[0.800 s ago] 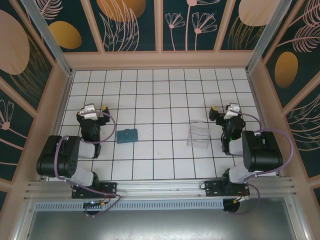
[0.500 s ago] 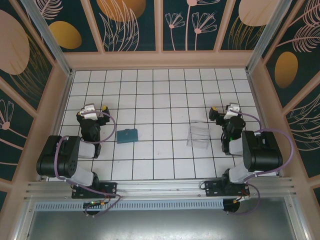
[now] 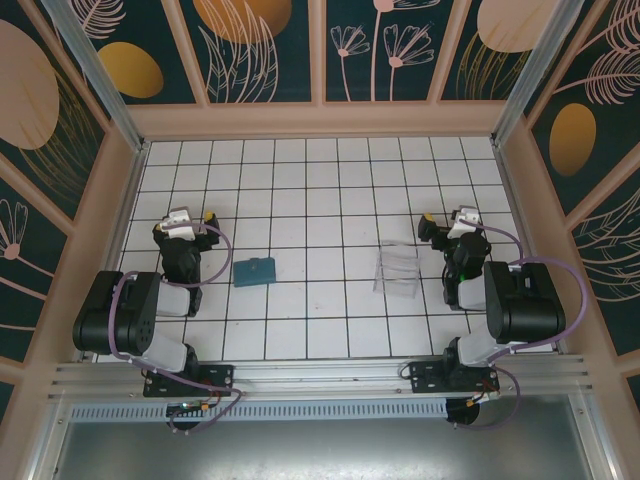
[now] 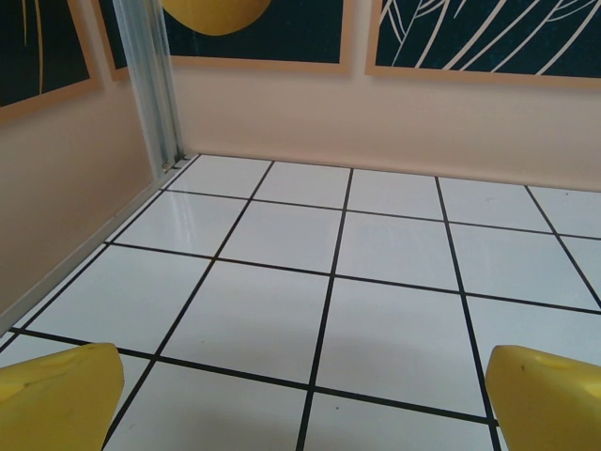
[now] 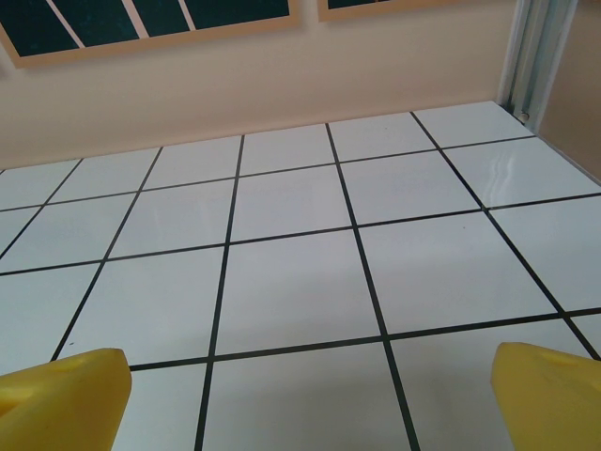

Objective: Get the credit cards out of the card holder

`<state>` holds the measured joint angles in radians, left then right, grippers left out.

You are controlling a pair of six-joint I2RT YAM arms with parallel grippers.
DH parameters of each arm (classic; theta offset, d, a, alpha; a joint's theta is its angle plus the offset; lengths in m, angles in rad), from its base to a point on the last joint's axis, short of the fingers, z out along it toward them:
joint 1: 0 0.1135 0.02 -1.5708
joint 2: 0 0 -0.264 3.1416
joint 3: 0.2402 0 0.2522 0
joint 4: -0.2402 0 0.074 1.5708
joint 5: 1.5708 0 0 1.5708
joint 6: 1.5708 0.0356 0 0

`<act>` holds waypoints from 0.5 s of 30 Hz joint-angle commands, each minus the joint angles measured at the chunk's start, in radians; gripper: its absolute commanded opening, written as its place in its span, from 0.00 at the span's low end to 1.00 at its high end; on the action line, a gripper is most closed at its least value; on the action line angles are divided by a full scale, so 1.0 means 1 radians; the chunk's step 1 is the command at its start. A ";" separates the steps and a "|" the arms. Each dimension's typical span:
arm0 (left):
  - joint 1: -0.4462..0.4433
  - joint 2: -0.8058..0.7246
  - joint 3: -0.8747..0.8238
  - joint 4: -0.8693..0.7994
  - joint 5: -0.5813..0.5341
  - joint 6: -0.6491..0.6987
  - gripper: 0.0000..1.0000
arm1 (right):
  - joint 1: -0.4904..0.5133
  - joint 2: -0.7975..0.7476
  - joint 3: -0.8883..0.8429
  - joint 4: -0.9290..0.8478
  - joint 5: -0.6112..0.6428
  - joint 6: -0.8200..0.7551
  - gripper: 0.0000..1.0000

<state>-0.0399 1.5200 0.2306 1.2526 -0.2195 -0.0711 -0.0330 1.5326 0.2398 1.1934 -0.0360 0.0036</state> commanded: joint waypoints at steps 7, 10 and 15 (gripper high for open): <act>0.005 -0.142 0.031 -0.149 -0.055 -0.015 0.99 | 0.008 -0.101 0.099 -0.239 0.004 0.005 0.99; 0.003 -0.229 0.063 -0.299 -0.075 -0.063 0.99 | 0.014 -0.149 0.169 -0.428 -0.001 0.035 0.98; 0.001 -0.338 0.179 -0.630 -0.047 -0.226 0.98 | 0.039 -0.246 0.265 -0.777 -0.015 0.097 0.94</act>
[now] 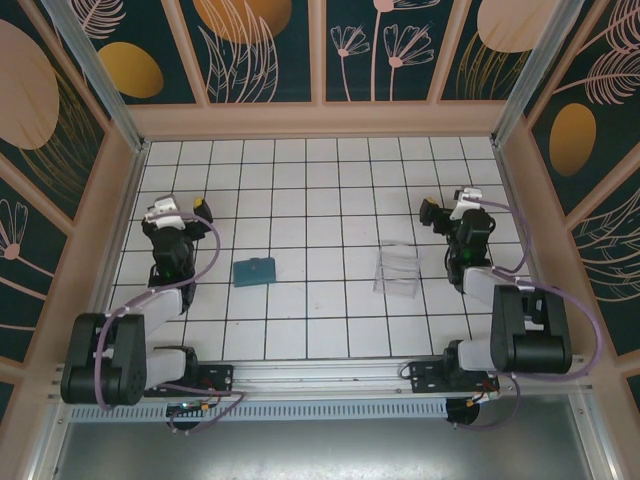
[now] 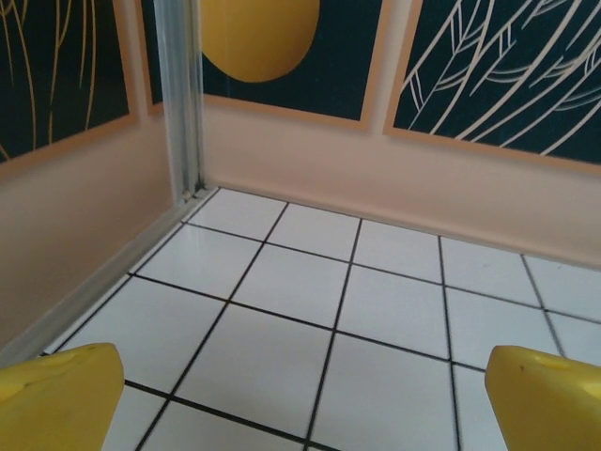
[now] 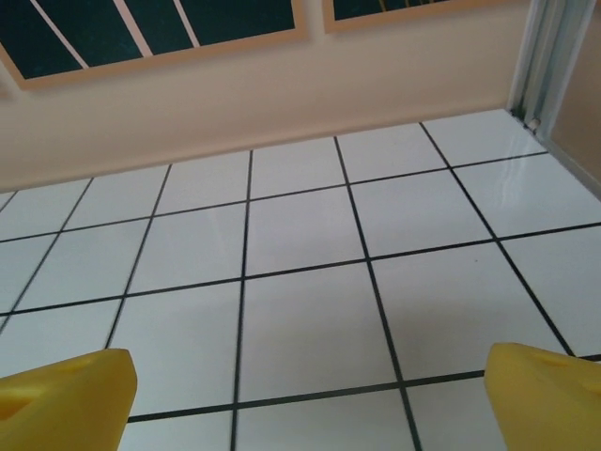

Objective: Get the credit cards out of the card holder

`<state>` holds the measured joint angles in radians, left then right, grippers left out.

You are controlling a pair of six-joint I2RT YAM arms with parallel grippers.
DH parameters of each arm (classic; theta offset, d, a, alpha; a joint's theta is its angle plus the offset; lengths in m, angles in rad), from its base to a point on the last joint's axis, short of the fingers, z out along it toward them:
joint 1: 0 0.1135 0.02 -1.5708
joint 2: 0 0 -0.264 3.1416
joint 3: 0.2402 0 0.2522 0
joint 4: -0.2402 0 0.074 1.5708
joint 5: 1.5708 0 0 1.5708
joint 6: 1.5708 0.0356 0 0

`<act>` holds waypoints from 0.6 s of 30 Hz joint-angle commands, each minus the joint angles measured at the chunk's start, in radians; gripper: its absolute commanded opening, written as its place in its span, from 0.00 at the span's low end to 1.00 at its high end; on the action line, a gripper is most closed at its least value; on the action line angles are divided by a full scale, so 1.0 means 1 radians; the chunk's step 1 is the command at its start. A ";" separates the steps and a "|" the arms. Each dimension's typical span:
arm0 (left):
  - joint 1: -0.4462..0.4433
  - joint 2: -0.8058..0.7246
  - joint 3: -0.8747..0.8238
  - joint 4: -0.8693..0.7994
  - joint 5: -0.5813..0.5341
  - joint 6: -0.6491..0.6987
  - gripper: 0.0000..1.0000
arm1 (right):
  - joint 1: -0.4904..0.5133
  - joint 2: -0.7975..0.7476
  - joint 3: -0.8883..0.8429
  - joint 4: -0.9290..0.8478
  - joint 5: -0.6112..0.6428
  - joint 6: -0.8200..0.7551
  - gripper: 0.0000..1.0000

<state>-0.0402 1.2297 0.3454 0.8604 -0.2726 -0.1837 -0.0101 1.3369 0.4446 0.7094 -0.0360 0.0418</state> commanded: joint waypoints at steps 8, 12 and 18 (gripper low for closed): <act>0.000 -0.116 0.220 -0.607 0.110 -0.271 0.99 | 0.052 -0.115 0.198 -0.807 -0.059 0.222 0.81; 0.000 -0.099 0.325 -0.799 0.188 -0.294 0.99 | 0.077 -0.128 0.240 -0.979 -0.055 0.257 0.64; 0.000 -0.088 0.454 -1.008 0.297 -0.283 0.97 | 0.131 -0.162 0.271 -1.132 -0.015 0.280 0.61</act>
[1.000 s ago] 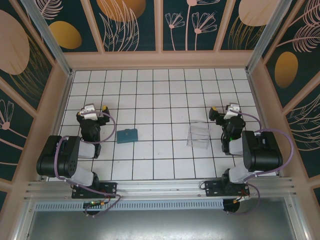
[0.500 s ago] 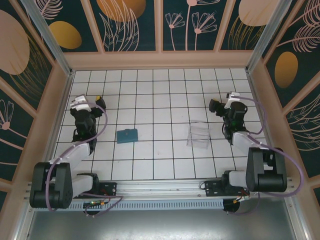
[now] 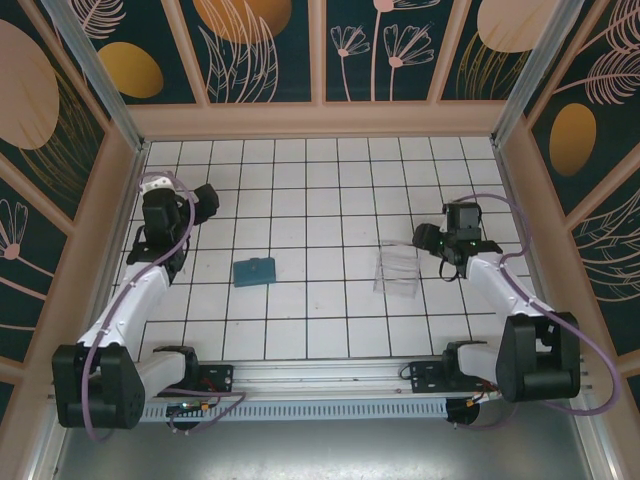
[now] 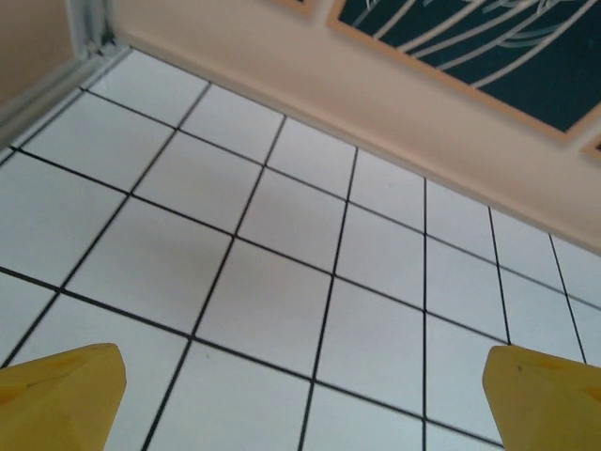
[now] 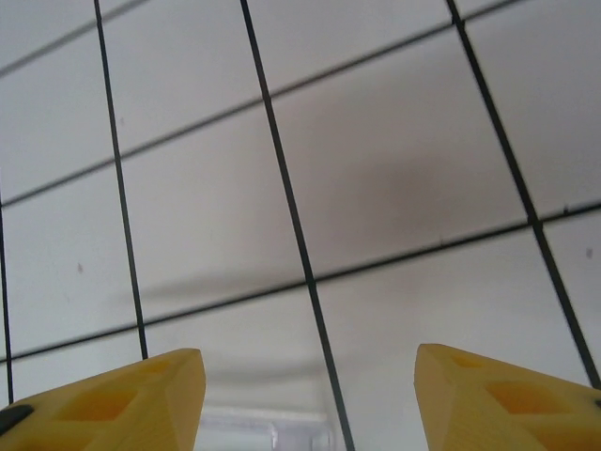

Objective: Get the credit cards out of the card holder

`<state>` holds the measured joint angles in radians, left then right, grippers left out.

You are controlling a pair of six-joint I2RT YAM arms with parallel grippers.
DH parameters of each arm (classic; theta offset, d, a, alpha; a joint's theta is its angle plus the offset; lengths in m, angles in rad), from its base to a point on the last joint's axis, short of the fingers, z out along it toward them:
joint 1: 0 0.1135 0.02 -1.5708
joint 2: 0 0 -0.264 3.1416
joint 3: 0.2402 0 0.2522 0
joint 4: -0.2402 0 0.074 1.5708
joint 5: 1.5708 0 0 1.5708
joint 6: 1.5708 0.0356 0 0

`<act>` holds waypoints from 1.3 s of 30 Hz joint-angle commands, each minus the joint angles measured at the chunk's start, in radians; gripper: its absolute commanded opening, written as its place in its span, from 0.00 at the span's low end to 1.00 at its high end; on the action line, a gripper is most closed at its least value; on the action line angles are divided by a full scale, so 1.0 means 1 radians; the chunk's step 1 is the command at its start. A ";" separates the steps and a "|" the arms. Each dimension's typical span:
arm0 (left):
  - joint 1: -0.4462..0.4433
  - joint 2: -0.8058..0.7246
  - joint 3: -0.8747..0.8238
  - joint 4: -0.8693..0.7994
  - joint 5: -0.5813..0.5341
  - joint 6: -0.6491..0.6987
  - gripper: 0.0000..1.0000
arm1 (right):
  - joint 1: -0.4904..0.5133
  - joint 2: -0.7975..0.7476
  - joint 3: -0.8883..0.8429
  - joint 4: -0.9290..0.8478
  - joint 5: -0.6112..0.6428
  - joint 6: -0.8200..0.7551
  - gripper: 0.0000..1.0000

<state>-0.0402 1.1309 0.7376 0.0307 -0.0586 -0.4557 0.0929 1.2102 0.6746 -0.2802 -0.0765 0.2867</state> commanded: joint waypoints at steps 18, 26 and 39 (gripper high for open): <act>0.000 0.016 0.101 -0.301 0.081 0.197 0.98 | 0.104 0.081 0.071 -0.180 0.098 0.076 0.26; 0.001 0.006 0.098 -0.287 0.059 0.213 0.98 | 0.115 0.130 0.074 -0.155 0.096 0.074 0.13; 0.000 0.031 0.094 -0.291 0.106 0.201 0.98 | 0.257 0.255 0.267 -0.179 0.163 0.114 0.04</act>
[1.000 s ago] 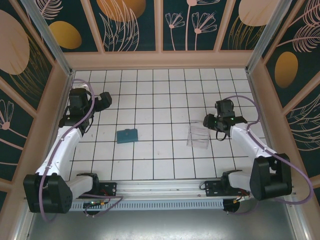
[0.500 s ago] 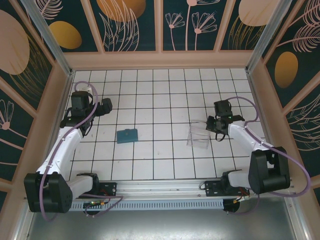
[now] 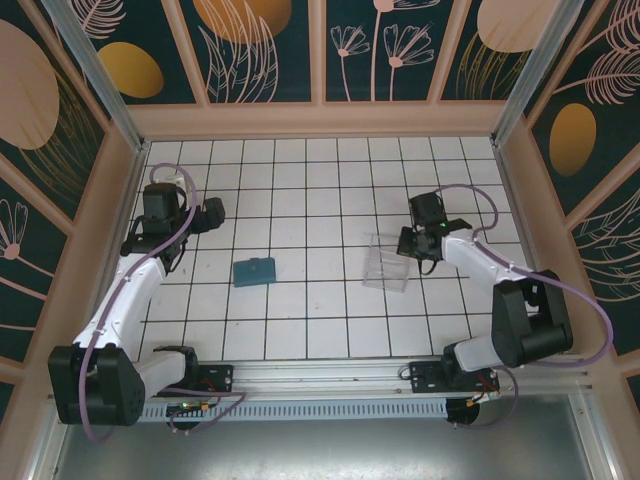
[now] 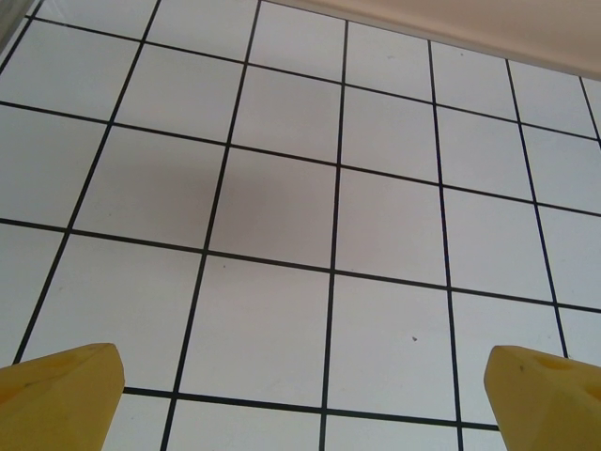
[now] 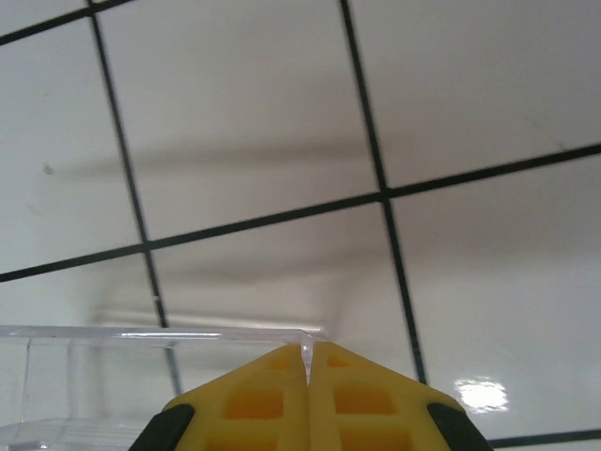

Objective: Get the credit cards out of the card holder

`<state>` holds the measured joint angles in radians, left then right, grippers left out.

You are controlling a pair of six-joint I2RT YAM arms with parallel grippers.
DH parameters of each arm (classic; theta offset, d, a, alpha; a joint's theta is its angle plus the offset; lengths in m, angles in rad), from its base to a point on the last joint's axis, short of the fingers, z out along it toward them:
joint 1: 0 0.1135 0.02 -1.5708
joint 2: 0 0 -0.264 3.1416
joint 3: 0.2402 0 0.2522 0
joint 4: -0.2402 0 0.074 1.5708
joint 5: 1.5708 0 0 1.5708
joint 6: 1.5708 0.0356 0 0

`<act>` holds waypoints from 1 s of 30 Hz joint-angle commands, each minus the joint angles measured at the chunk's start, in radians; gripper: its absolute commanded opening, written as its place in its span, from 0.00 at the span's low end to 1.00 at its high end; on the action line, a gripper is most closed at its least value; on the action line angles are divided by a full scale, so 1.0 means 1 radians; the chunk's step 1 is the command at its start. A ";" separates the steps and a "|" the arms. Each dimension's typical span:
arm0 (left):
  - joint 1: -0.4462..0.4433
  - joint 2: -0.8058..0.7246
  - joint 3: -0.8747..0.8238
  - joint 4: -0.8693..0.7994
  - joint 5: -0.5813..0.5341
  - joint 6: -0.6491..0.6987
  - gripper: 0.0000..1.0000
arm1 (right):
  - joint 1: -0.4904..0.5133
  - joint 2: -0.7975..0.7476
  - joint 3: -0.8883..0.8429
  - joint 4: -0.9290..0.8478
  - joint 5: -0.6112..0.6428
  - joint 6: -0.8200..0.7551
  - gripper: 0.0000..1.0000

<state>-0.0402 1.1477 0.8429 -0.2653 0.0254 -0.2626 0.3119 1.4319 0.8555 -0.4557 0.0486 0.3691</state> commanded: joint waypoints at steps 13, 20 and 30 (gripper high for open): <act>-0.006 0.103 -0.004 -0.043 0.106 -0.019 0.93 | 0.225 0.491 0.667 -0.075 0.125 -0.009 0.01; -0.109 0.169 0.012 -0.105 0.063 -0.082 0.92 | 0.230 0.652 0.853 -0.121 0.112 -0.030 0.01; -0.212 0.289 -0.035 -0.050 0.099 -0.260 0.90 | 0.230 0.688 0.884 -0.159 0.117 -0.009 0.17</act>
<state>-0.2230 1.3922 0.8185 -0.3332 0.0986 -0.4526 0.5411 2.1273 1.7065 -0.5858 0.1417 0.3485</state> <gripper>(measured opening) 0.905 0.156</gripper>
